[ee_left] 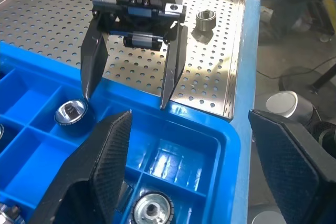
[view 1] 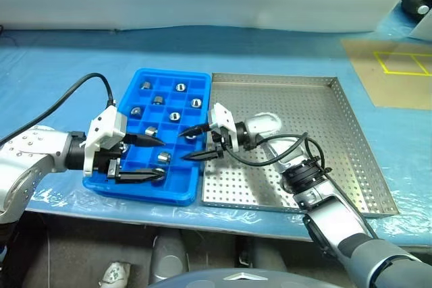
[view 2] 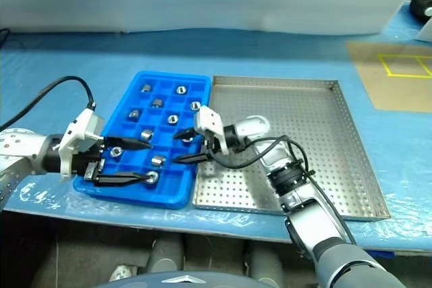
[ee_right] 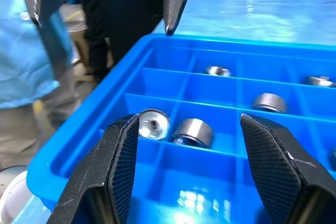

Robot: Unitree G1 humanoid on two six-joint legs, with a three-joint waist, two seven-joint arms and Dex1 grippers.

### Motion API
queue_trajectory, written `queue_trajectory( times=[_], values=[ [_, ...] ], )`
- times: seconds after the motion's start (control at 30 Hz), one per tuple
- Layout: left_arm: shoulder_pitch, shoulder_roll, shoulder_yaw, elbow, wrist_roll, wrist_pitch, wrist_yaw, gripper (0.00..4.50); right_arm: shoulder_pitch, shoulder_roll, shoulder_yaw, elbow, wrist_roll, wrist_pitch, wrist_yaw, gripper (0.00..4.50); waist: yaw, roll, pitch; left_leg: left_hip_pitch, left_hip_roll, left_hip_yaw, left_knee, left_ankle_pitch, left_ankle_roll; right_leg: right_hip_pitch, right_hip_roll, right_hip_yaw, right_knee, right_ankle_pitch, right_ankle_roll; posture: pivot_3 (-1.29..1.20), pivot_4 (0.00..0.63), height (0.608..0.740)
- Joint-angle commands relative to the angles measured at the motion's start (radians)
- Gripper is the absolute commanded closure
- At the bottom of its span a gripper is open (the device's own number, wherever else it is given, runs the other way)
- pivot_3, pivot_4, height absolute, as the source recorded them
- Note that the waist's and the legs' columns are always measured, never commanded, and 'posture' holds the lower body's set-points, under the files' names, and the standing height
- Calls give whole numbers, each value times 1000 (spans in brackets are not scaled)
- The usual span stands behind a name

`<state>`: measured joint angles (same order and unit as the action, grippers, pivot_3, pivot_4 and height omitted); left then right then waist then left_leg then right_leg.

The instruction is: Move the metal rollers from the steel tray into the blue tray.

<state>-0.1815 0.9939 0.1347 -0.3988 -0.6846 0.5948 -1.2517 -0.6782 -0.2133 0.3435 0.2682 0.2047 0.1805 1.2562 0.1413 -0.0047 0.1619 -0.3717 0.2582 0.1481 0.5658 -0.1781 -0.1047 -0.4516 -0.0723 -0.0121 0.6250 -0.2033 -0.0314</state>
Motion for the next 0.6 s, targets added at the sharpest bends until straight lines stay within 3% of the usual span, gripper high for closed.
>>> queue_trajectory(
  times=[0.03, 0.23, 0.6],
  values=[
    [-68, -4, -15, 37, 6, -22, -25, 755, 0, 0, -38, -69, 27, -6, -35, 1374, -7, 0, 0, 0, 0, 0, 0, 0, 0, 0, 0, 0, 0, 0, 0, 185, 150, 740],
    [-150, -19, -54, 108, 38, -42, -45, 755, -17, -43, -115, -69, 54, -12, -66, 1374, -17, 0, 0, 0, -1, 0, 2, 0, 0, 1, -1, 0, 1, 0, 0, 147, 150, 740],
    [-218, -23, -67, 143, 45, -35, -64, 755, -62, 5, -66, -112, 74, 20, -17, 1374, -39, 0, 0, 0, 0, 0, 2, 0, 0, 1, -1, 0, 2, 0, 0, 147, 150, 740]
  ],
)
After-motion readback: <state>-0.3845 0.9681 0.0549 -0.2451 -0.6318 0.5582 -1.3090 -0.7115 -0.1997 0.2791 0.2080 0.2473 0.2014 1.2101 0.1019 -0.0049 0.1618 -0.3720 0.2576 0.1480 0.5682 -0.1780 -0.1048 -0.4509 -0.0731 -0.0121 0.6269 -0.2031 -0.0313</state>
